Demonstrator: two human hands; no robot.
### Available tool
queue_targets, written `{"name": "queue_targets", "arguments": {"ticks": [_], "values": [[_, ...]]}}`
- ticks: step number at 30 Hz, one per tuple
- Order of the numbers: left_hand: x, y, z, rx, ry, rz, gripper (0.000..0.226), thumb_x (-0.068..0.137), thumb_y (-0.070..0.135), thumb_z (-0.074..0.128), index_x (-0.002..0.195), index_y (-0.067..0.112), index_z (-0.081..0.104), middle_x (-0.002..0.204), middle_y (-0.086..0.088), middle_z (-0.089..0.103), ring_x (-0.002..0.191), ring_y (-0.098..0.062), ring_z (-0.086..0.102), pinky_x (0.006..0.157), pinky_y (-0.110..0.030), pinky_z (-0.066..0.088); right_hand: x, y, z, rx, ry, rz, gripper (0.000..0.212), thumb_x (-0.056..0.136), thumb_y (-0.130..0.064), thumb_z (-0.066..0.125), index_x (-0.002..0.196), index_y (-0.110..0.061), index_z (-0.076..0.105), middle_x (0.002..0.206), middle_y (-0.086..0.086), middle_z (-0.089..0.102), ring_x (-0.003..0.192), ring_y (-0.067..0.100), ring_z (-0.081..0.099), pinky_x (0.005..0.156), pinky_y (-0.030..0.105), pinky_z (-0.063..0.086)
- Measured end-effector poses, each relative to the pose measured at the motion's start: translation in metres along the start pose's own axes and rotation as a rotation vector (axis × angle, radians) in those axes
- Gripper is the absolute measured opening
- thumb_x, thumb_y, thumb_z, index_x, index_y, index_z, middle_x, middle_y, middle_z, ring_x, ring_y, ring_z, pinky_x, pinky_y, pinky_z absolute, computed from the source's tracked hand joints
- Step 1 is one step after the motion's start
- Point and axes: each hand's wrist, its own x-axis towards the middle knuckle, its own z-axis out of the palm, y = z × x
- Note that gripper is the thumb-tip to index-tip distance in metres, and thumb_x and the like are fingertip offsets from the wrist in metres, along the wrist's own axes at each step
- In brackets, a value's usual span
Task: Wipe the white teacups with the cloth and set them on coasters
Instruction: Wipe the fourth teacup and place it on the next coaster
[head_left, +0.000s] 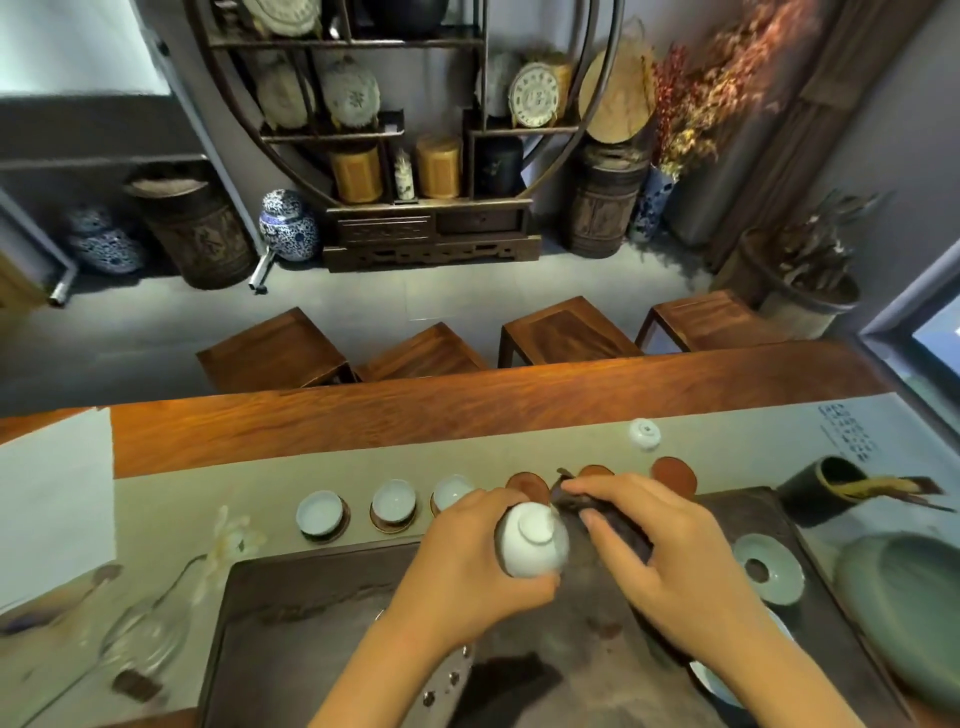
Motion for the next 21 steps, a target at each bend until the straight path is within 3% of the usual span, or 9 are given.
{"name": "queue_targets", "arguments": {"ticks": [4,9,21], "values": [[-0.025,0.010,-0.002,0.041,0.034,0.041,0.049,0.059,0.054,0.070,0.102,0.053,0.047,0.098,0.022,0.058,0.094,0.006,0.054,0.071,-0.009,0.044,-0.016,-0.019,-0.002,-0.025,0.037,-0.039,0.019,0.085,-0.030,0.062,0.103,-0.026,0.067,0.093,-0.012,0.066,0.088,0.004,0.061,0.069,0.027,0.051],[-0.043,0.021,-0.003,0.052,0.083,0.069,0.046,0.057,0.053,0.071,0.099,0.047,0.052,0.090,0.022,0.056,0.087,0.003,0.054,0.063,-0.009,0.041,-0.027,-0.036,0.002,-0.046,0.068,-0.056,0.016,0.085,-0.027,0.065,0.100,-0.021,0.067,0.093,-0.009,0.067,0.085,0.009,0.063,0.066,0.033,0.054],[-0.063,0.025,-0.003,0.033,0.107,0.057,0.046,0.054,0.050,0.073,0.097,0.041,0.058,0.085,0.018,0.055,0.084,0.002,0.054,0.060,-0.009,0.038,-0.050,-0.055,0.004,-0.164,-0.032,-0.091,0.032,0.085,-0.029,0.054,0.117,-0.025,0.058,0.101,-0.012,0.062,0.082,0.010,0.062,0.060,0.030,0.052]]}}
